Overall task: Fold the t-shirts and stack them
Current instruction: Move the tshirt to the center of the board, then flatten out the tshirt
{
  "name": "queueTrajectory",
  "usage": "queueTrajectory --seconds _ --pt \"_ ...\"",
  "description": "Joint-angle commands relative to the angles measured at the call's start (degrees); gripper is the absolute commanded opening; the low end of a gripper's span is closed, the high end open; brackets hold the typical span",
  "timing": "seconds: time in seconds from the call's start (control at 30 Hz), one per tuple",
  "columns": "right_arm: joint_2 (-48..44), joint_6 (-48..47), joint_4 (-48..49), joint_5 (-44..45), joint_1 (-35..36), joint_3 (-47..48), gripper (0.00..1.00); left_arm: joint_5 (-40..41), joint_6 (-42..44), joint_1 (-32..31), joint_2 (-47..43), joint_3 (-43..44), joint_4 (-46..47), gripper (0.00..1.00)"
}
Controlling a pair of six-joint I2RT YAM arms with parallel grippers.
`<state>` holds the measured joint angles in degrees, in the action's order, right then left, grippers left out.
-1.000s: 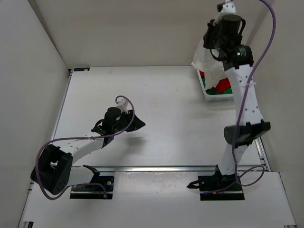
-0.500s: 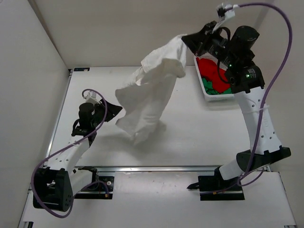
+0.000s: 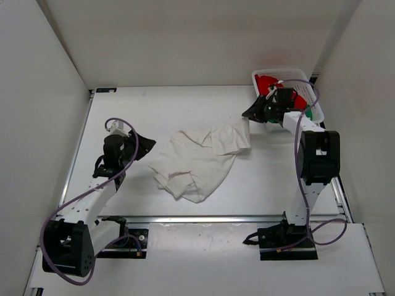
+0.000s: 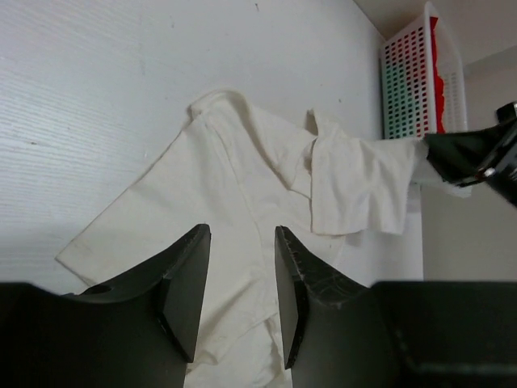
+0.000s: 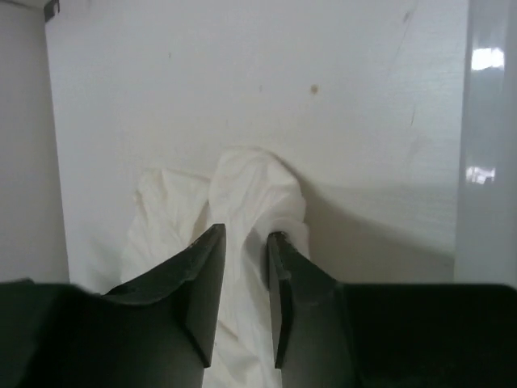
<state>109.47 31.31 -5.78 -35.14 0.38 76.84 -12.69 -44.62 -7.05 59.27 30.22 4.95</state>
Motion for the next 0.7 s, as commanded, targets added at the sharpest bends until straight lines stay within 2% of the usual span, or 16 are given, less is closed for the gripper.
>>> queueTrajectory --seconds 0.0,0.07,0.13,0.2,0.23,0.27,0.3,0.33,0.4,0.47,0.57,0.63,0.67 --pt "-4.87 -5.46 -5.44 9.95 3.74 11.48 0.39 6.78 2.17 -3.14 -0.38 -1.74 -2.31 0.49" --pt "-7.50 -9.23 -9.41 20.75 7.33 9.66 0.53 7.85 2.43 -4.20 1.54 -2.18 -1.87 0.51" --pt "-9.78 -10.30 -9.86 26.83 10.68 5.45 0.53 7.94 2.61 -4.81 3.83 -2.09 -2.22 0.51" --pt "-11.90 -10.74 -8.29 30.81 12.18 0.54 0.49 9.78 3.31 -5.08 5.68 -2.27 -3.01 0.50" --pt "-13.48 -11.18 -7.85 33.09 14.19 -2.02 0.40 11.09 3.40 -4.73 6.73 -2.18 -3.02 0.50" --pt "-14.02 -10.75 -7.49 33.98 15.43 -3.26 0.27 11.54 3.05 -4.64 7.26 -2.70 -2.41 0.51" --pt "-14.20 -11.44 -5.66 32.17 16.48 -5.80 0.07 11.72 3.31 -3.86 8.14 -3.06 -2.05 0.50" --pt "-13.76 -12.40 -2.95 27.97 17.54 -7.56 0.02 11.98 3.05 -4.28 8.93 -3.49 -1.62 0.50" --pt "-10.53 -14.42 -2.56 24.43 21.39 -6.01 0.02 12.60 3.05 -4.64 9.90 -3.76 -1.52 0.51" --pt "-6.30 -17.06 -5.90 27.03 25.53 -0.83 0.06 14.79 3.22 -5.52 10.96 -4.11 -0.65 0.53" --pt "1.86 -20.84 -10.38 33.36 30.02 6.64 0.20 16.11 4.10 -5.61 14.64 -2.89 -0.91 0.53" --pt "5.29 -21.03 -11.79 34.34 31.17 10.86 0.32 16.82 4.54 -5.34 16.22 -2.18 -1.08 0.54" --pt "5.66 -21.29 -12.23 34.08 31.69 11.75 0.34 16.56 4.63 -5.43 16.75 -2.35 -1.00 0.54"
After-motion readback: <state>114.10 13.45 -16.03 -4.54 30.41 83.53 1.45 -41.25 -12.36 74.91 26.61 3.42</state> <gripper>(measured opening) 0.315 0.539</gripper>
